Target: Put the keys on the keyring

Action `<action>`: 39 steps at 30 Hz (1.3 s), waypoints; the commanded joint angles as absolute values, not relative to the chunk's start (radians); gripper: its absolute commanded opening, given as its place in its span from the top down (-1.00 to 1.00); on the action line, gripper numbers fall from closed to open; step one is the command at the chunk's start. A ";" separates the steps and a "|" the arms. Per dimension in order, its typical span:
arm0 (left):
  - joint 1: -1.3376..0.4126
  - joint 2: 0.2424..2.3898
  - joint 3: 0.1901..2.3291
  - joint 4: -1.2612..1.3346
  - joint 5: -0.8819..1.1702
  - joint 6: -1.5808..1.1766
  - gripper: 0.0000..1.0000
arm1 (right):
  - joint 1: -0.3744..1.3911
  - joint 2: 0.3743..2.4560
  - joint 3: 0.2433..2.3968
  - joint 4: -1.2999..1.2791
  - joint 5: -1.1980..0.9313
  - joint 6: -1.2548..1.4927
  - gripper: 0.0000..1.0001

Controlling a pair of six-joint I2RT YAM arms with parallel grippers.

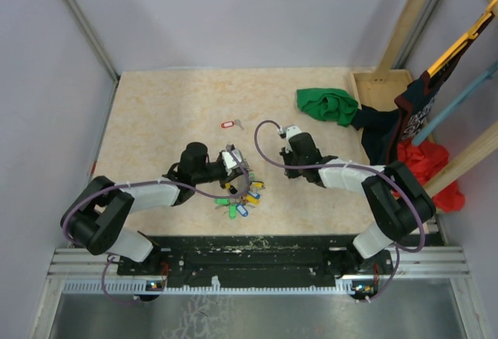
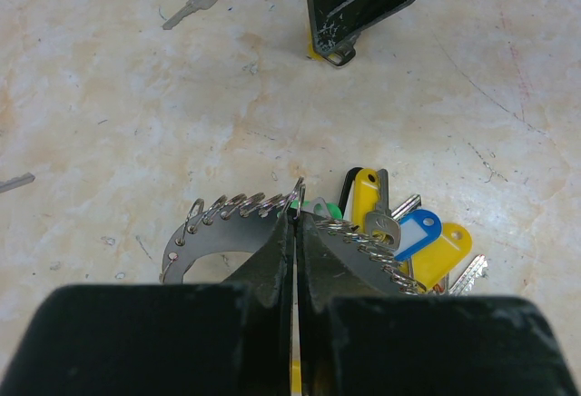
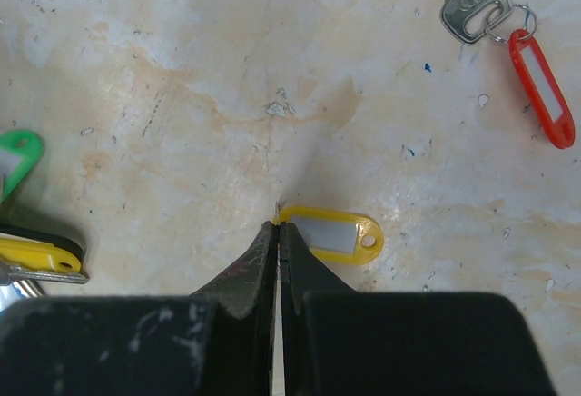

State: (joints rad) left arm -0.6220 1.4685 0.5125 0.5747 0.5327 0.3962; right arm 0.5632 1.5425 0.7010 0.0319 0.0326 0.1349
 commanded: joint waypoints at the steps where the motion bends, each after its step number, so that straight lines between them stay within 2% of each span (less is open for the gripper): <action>1: -0.626 1.473 0.541 0.586 0.552 0.391 1.00 | 0.582 1.552 0.744 0.007 0.047 0.129 1.00; 9: -0.627 1.454 0.518 0.621 0.560 0.387 1.00 | 0.586 1.468 0.813 -0.086 -0.059 -0.015 1.00; 17: -0.626 1.420 0.473 0.694 0.576 0.386 1.00 | 0.602 1.363 0.839 -0.152 -0.277 -0.202 1.00; 26: -0.624 1.403 0.449 0.736 0.581 0.376 1.00 | 0.603 1.282 0.734 0.030 -0.457 -0.299 1.00; 33: -0.616 1.397 0.441 0.761 0.567 0.348 1.00 | 0.604 1.322 0.766 0.016 -0.609 -0.373 1.00; 39: -0.612 1.411 0.435 0.793 0.627 0.352 1.00 | 0.655 1.348 0.733 0.080 -0.553 -0.470 1.00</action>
State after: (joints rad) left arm -0.6170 1.4208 0.4404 0.7204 0.5728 0.3592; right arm 0.6094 1.3312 0.7391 -0.0029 -0.5446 -0.3695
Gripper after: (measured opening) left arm 0.007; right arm 0.007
